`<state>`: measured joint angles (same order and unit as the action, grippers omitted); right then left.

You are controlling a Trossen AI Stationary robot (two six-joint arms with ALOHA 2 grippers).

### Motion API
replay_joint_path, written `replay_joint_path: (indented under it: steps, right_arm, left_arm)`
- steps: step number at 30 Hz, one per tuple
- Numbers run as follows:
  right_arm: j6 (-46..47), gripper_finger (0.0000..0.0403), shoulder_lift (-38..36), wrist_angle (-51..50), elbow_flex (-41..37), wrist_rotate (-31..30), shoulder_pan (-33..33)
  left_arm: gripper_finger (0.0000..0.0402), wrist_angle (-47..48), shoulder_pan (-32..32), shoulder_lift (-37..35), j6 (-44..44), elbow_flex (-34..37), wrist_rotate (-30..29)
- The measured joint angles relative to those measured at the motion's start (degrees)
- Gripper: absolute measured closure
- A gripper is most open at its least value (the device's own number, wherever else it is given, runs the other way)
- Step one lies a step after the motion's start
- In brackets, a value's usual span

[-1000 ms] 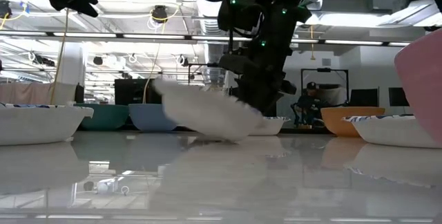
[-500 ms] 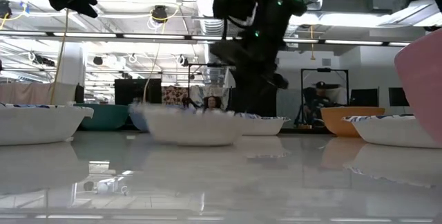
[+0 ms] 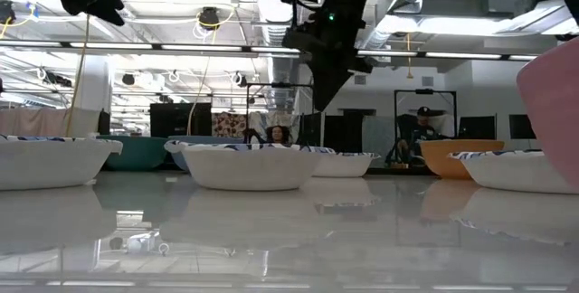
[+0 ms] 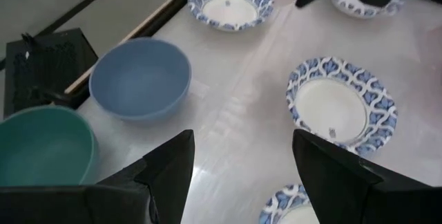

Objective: Nest bowls inside each other
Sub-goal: Stack the center blue pattern bowl on top of the blue pattern bowl

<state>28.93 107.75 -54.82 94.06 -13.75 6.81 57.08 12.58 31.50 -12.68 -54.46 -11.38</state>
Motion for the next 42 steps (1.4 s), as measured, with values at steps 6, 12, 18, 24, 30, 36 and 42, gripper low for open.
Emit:
replay_joint_path:
  steps: [6,12,18,24,30,36,42]
  right_arm:
    - [-2.50,0.0323,0.40,1.81,-3.85,7.43,-0.98]
    - [-3.35,0.0234,0.34,10.94,-5.35,12.40,-3.22]
    - [-3.49,0.0163,0.35,13.39,-6.14,10.97,-3.76]
    - [-3.13,0.0155,0.30,19.14,-10.60,10.84,-2.78]
    - [-1.97,0.0155,0.37,20.84,-14.06,10.88,-1.79]
    - [-1.97,0.0155,0.37,23.45,-15.73,11.50,-1.84]
    - [-1.97,0.0155,0.37,26.29,-17.54,12.25,-2.25]
  left_arm:
    - [0.0167,1.97,0.02,0.00,-0.38,0.00,0.00]
    - [0.0167,1.71,0.02,0.00,0.26,0.00,-0.01]
    - [0.0167,1.71,0.00,0.00,-0.02,0.00,-0.01]
    - [0.0167,1.71,0.00,-0.01,-0.05,0.00,-0.01]
    - [0.0167,1.73,0.02,0.00,-0.09,0.00,-0.02]
    - [0.0167,1.65,0.01,0.00,-0.05,0.00,-0.02]
    - [0.0167,1.38,0.01,-0.02,-0.03,0.00,-0.02]
